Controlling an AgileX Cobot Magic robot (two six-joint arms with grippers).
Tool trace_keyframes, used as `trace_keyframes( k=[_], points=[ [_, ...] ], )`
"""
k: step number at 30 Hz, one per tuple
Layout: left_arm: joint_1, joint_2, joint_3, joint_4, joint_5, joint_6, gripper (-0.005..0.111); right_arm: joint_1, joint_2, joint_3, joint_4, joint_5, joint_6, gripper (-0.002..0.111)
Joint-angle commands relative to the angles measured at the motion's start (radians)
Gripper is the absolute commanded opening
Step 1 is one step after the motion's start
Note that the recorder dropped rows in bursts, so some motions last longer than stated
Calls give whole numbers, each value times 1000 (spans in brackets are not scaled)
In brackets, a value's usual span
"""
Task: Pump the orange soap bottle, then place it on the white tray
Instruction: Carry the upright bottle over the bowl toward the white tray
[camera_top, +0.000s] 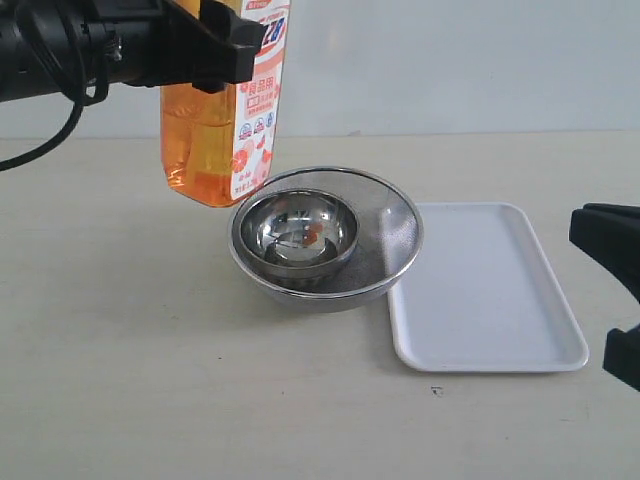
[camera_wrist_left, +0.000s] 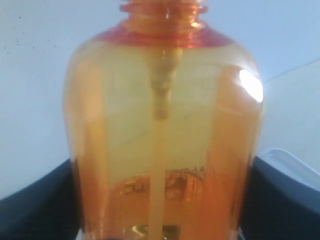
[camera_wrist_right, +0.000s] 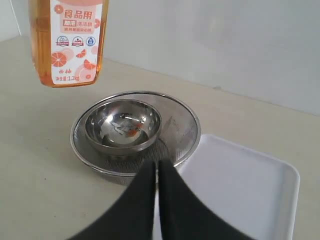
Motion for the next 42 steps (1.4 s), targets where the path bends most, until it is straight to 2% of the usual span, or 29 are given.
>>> trace_keyframes(
  k=[1, 11, 17, 23, 30, 34, 38, 42],
  points=[
    [-21, -27, -27, 14, -59, -15, 5, 0, -41, 2, -5, 31, 20, 0],
    [-83, -19, -38, 23, -75, -15, 5, 0, -304, 2, -45, 233, 142, 0],
    [-83, 20, -115, 23, 11, -38, 5, 0, -468, 2, -89, 339, 214, 0],
    [-143, 62, -163, 23, 11, -31, 5, 0, -577, -3, -89, 435, 220, 0],
    [-212, 141, -231, 43, -2, -26, 5, 0, -586, -4, -89, 498, 209, 0],
    [-224, 163, -256, 47, 1, -26, 5, 0, -586, -6, -89, 516, 181, 0],
    [-247, 209, -305, 57, 10, -26, 5, 0, -586, -61, -66, 635, 133, 0],
    [-267, 254, -355, 57, 6, -26, 5, 0, -586, -66, -46, 669, 106, 0]
  ],
)
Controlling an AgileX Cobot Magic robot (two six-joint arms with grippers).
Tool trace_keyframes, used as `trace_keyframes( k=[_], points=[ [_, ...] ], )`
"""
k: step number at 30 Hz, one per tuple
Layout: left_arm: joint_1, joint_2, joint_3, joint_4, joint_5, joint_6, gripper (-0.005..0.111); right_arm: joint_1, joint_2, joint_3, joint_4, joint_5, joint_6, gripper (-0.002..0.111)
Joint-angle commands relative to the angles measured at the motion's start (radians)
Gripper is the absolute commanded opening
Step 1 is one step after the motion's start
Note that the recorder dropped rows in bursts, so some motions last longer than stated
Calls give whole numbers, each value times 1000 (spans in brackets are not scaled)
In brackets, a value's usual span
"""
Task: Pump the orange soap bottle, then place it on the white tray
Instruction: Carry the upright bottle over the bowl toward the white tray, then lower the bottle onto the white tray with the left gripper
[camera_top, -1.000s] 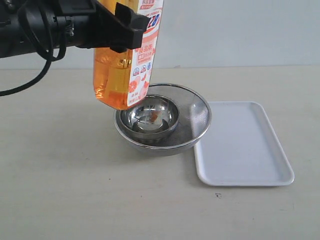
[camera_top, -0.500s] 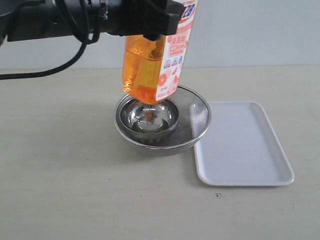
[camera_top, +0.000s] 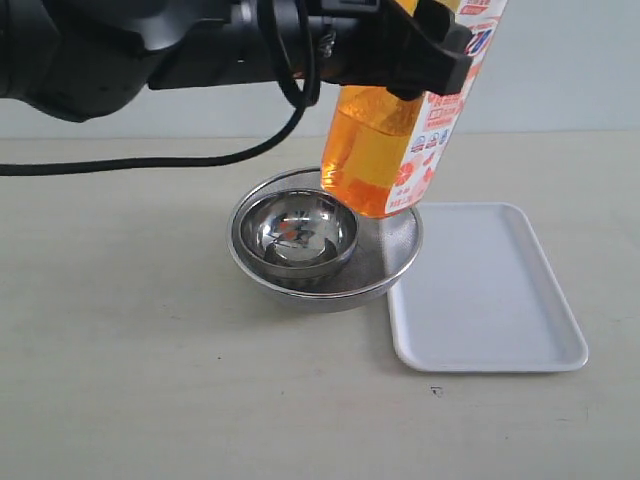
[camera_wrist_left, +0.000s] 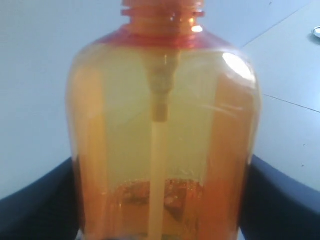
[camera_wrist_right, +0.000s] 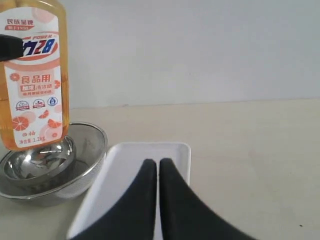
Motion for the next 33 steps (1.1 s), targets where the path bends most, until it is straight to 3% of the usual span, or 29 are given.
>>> trace_keyframes(
  k=[1, 11, 21, 33],
  points=[
    [-23, 26, -73, 8, -61, 3, 5, 0, -7, -9, 17, 31, -24, 0],
    [-85, 106, -116, 11, -253, -24, 5, 0, -7, -9, 42, 27, -30, 0],
    [-124, 221, -174, 59, -395, -154, 5, 0, -7, -9, 49, 25, -30, 0],
    [-129, 376, -311, 159, -408, -322, 5, 0, -7, -9, 53, 23, -34, 0]
  ],
)
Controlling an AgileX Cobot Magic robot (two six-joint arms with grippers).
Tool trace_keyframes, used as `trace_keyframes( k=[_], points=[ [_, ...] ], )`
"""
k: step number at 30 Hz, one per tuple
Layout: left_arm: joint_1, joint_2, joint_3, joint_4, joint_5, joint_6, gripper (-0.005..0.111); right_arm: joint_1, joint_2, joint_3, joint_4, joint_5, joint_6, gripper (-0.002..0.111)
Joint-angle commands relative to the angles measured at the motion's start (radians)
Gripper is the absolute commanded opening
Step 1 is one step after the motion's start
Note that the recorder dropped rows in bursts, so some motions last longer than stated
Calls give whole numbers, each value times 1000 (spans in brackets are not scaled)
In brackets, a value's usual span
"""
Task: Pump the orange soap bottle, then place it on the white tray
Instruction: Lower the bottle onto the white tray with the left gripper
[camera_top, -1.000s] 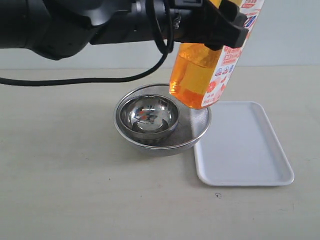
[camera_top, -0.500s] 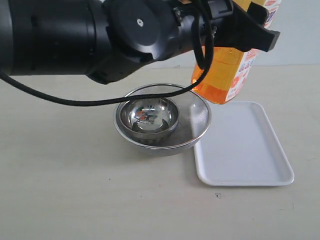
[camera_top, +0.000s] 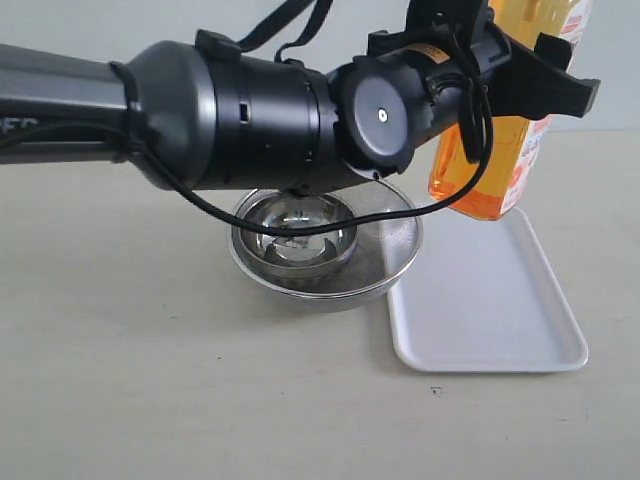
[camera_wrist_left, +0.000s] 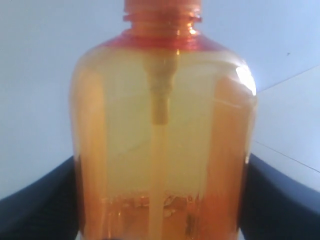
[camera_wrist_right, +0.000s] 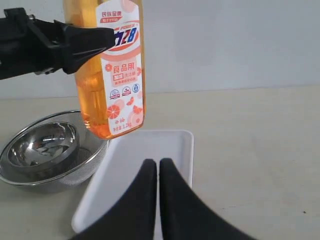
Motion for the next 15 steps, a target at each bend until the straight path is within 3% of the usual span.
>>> trace_keyframes(
  k=[1, 15],
  points=[
    [-6, 23, -67, 59, -87, -61, 5, 0, -7, -7, 1, -7, -3, 0],
    [-6, 145, -141, 59, -71, -63, 5, 0, -7, -7, 3, -20, -37, 0]
  ],
)
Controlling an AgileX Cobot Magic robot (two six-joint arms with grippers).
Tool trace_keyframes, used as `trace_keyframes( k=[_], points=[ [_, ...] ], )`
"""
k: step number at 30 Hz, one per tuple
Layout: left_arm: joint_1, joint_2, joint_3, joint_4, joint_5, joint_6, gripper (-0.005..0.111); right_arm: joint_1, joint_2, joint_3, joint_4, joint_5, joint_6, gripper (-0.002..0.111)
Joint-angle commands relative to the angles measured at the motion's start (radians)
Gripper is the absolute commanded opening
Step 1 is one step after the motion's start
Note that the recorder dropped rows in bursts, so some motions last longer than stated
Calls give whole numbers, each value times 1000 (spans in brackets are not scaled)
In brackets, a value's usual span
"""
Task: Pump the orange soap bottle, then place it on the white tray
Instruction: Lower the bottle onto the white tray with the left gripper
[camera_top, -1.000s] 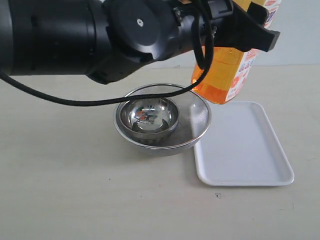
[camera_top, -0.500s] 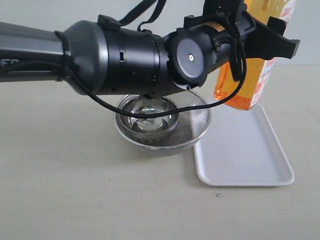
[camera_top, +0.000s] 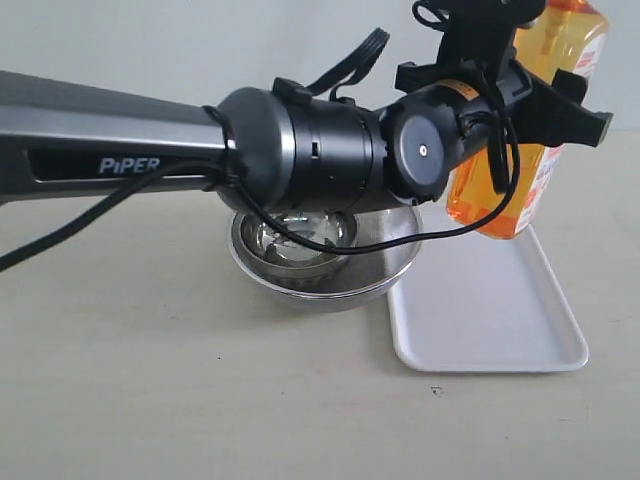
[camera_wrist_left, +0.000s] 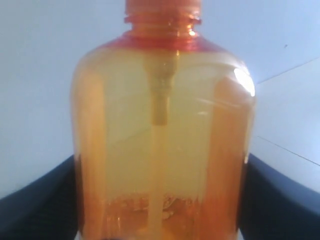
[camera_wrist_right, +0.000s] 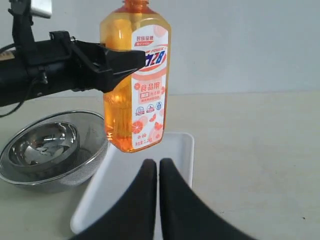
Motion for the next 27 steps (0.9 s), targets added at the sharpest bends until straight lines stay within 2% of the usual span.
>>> trace_keyframes(
  k=[1, 12, 19, 27],
  points=[
    [-6, 11, -27, 22, -79, -12, 5, 0, -7, -7, 3, -8, -20, 0],
    [-6, 81, -28, 29, -96, -21, 5, 0, -7, -7, 3, -8, -25, 0],
    [-6, 101, -28, 148, -111, -146, 5, 0, -7, -7, 5, -8, -28, 0],
    [-4, 101, -28, 151, -85, -166, 5, 0, -7, -7, 7, -8, -31, 0]
  ],
)
